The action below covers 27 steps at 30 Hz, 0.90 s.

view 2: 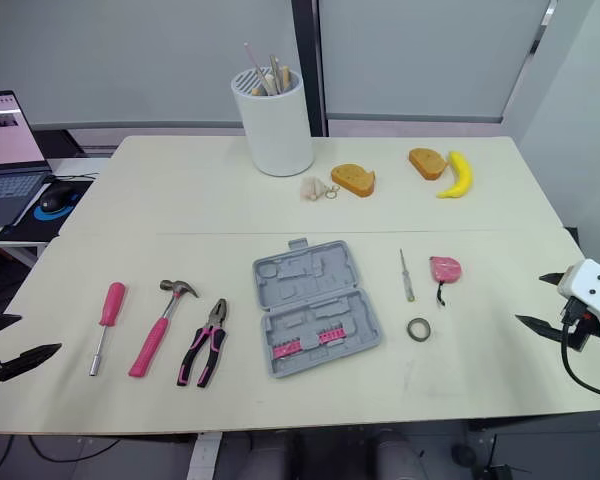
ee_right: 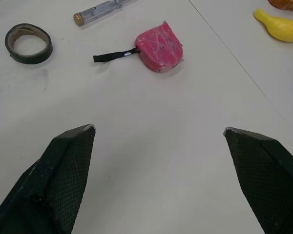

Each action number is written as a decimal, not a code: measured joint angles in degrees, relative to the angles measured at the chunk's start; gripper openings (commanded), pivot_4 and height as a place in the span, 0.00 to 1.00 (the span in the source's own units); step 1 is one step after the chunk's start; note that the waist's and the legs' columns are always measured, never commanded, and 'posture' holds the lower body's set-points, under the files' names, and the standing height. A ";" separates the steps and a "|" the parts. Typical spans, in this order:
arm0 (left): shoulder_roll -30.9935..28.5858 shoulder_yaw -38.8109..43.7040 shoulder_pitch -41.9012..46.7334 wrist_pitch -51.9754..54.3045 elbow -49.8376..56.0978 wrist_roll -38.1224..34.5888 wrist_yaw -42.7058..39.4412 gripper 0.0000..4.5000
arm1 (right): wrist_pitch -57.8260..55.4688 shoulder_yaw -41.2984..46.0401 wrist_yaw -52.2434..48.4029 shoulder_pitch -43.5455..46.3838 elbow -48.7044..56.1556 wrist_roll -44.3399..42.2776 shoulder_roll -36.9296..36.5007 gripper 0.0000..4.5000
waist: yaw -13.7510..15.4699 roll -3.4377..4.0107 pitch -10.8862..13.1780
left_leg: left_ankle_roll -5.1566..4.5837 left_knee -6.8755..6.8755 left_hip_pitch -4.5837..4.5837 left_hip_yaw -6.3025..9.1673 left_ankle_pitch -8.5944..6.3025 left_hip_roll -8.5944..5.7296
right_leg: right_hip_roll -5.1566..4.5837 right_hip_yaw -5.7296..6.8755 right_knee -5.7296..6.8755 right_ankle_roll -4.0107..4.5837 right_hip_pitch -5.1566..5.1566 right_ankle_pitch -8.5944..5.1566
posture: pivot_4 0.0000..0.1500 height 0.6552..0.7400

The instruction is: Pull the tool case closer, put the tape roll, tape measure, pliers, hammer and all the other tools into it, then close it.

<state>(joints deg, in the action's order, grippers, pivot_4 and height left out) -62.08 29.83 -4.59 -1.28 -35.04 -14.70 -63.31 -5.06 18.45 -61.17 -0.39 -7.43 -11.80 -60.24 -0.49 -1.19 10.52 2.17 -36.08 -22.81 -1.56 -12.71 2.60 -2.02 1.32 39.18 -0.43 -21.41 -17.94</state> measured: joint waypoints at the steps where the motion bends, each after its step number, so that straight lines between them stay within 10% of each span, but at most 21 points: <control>1: 0.80 0.48 -1.21 1.62 2.03 -0.60 0.79 1.00 | -1.16 -0.01 0.43 -0.39 1.15 -0.28 0.42 1.00 | -0.01 0.00 0.00 | 0.00 0.00 0.01 -0.02 0.00 0.01 | 0.01 -0.08 0.00 -0.03 -0.01 0.02 | 1.00 0.93; 7: 8.02 1.88 -10.20 15.69 25.88 -6.99 3.64 0.87 | -9.24 -0.01 3.61 -0.94 12.51 -2.69 2.95 0.80 | -0.06 -0.02 -0.01 | 0.00 -0.05 0.11 -0.07 0.00 -0.01 | 0.01 -0.56 -0.03 -0.26 -0.01 0.20 | 1.00 0.93; 19: 20.79 -17.89 -4.00 28.59 50.26 -4.48 19.04 0.00 | -28.34 -12.01 14.77 7.09 30.40 -3.63 9.16 0.11 | 0.22 -0.50 -0.30 | -0.01 -0.10 0.10 -0.10 0.01 0.02 | 0.16 -0.72 -0.12 -0.29 -0.02 0.36 | 1.00 0.93; 27: 24.09 -24.25 4.97 29.85 43.59 -0.08 24.16 0.00 | -36.36 -26.43 23.63 21.42 26.27 3.31 18.54 0.00 | -0.32 -0.53 -0.33 | -0.01 -0.12 0.08 -0.08 0.01 0.14 | 0.63 -0.76 -0.10 -0.17 -0.12 0.43 | 1.00 0.93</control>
<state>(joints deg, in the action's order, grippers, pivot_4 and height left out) -37.99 5.58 0.38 28.56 8.55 -14.78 -39.14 -41.42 -7.97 -37.55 21.03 18.84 -8.50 -41.70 -0.81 -1.72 10.18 2.16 -36.20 -22.73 -1.64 -12.70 2.74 -1.39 0.56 39.08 -0.61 -21.53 -17.51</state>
